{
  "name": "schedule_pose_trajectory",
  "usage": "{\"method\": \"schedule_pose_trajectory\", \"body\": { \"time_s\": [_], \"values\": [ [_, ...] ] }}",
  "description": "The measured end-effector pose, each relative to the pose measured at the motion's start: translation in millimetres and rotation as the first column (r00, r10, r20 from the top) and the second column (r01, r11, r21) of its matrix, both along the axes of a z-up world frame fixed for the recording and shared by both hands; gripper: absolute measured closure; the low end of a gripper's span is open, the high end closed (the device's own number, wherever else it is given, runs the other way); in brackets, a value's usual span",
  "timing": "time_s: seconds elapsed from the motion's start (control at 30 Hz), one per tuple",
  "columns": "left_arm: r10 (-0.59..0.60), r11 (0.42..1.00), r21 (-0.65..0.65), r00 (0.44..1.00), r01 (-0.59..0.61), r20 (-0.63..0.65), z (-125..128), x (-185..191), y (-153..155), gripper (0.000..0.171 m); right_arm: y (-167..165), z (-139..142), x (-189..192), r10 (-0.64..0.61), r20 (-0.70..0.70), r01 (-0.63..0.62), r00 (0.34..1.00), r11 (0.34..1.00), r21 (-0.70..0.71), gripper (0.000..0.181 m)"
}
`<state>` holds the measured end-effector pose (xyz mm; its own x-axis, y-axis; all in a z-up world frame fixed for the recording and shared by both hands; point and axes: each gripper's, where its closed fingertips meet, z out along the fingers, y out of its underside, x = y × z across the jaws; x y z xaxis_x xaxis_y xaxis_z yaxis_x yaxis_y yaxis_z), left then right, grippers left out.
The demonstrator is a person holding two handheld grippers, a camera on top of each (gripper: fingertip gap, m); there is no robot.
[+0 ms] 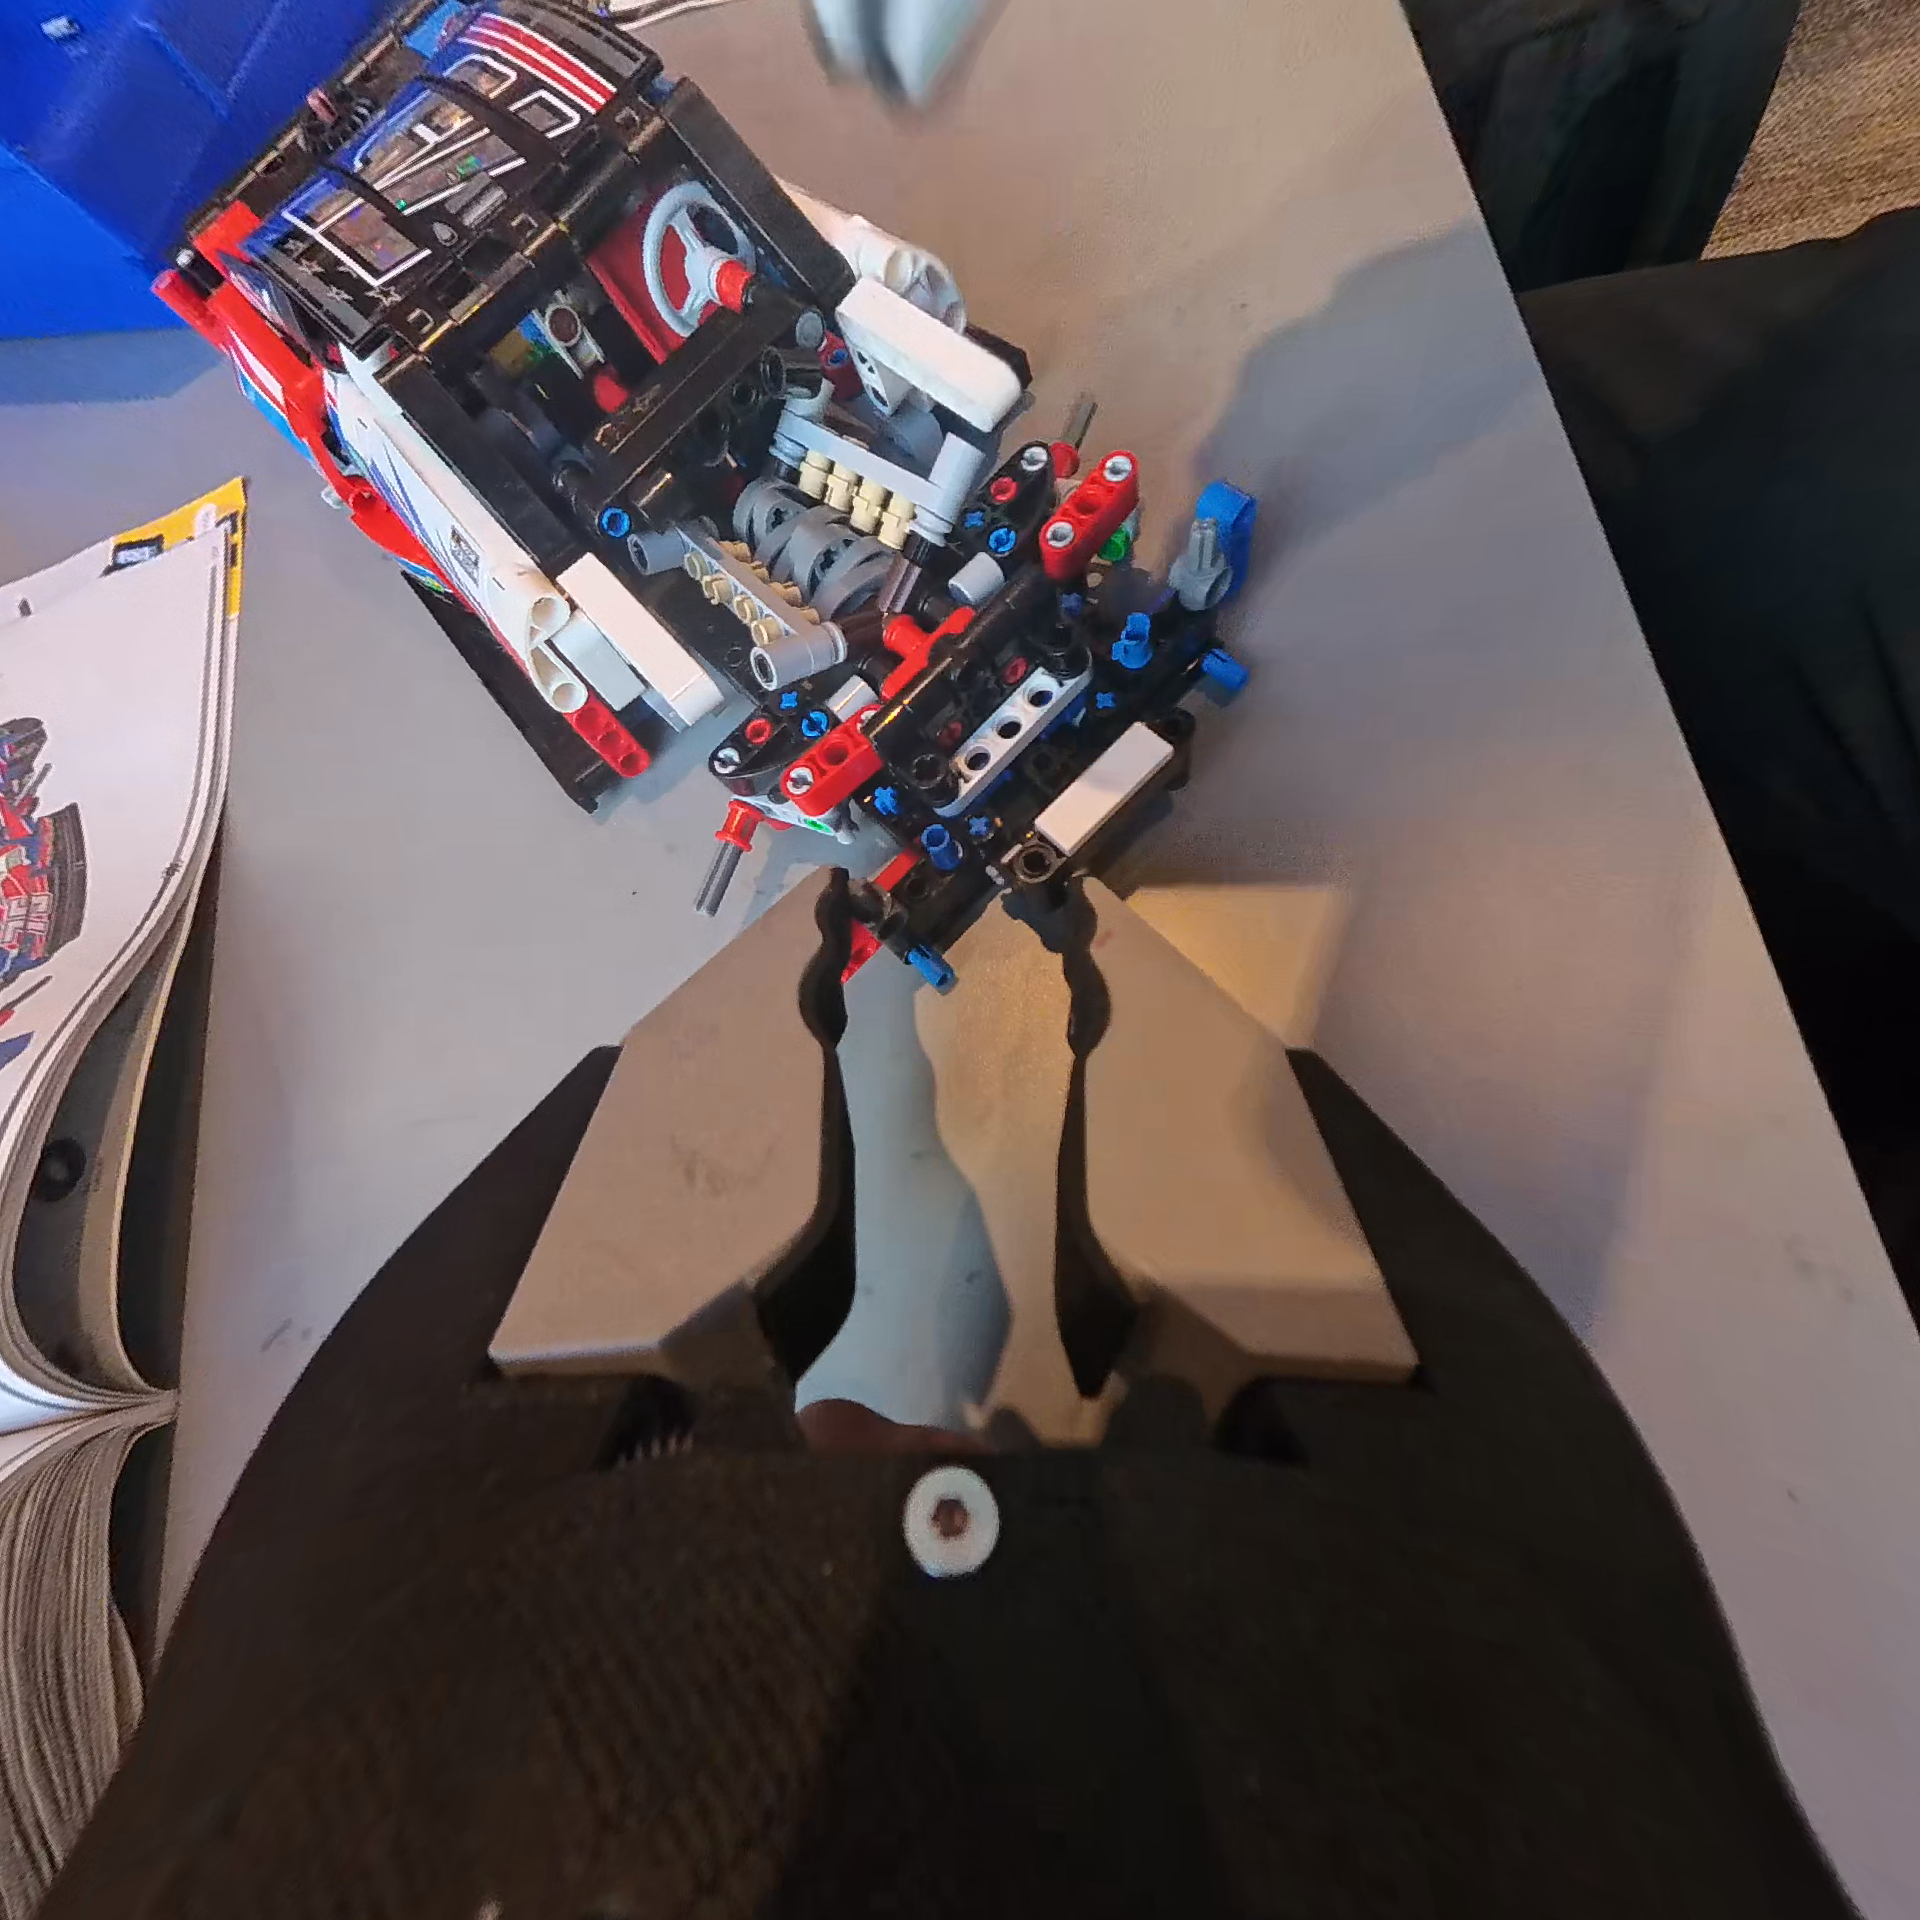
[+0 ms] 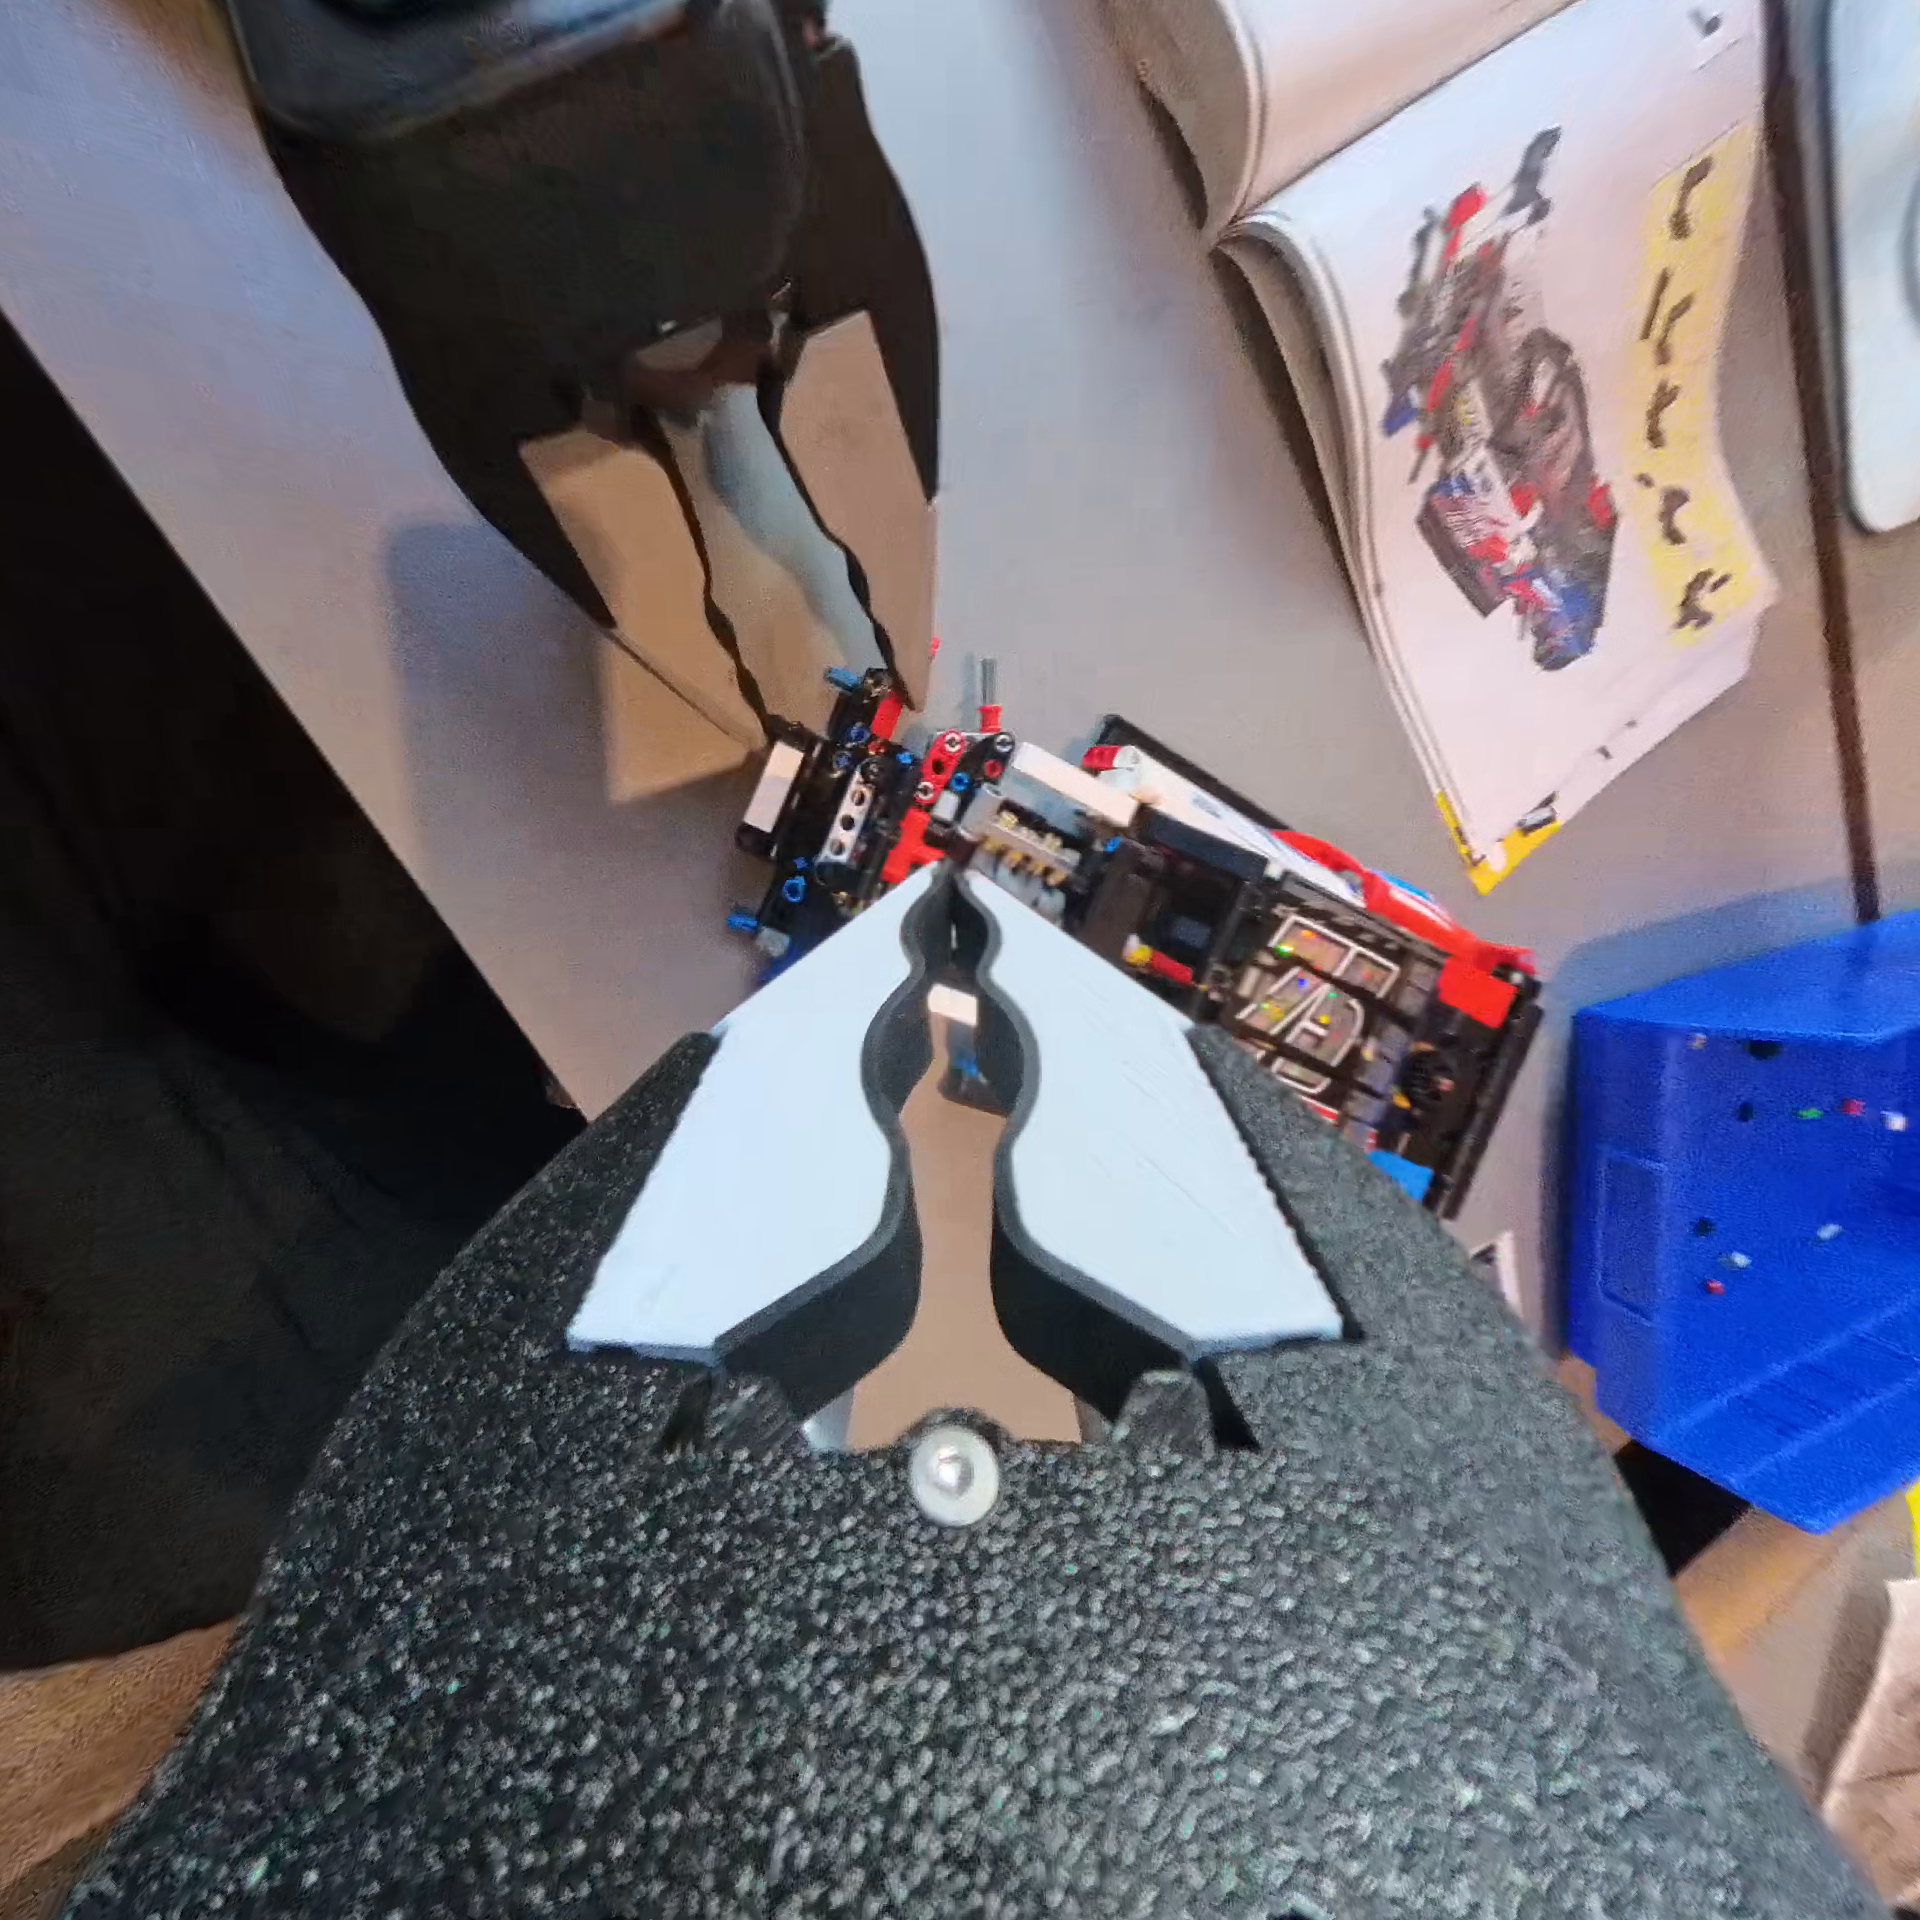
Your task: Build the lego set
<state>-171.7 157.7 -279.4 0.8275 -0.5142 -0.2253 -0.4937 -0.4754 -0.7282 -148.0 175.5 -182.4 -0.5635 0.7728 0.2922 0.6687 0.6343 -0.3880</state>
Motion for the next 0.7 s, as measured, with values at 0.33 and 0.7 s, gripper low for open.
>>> {"method": "schedule_pose_trajectory", "body": {
  "time_s": [0.33,0.7],
  "values": [
    [-0.029,1.0,0.004,1.0,0.029,-0.005,0.1,3.8,-1.5,0.135,-16.2,-25.5,11.9,0.046,0.09,-0.049,0.995,0.998,0.036,0.181],
    [-0.025,1.0,0.001,1.0,0.025,-0.001,0.2,1.1,-1.9,0.135,3.9,-73.0,24.6,0.009,0.205,-0.019,0.979,0.999,0.049,0.181]
  ]
}}
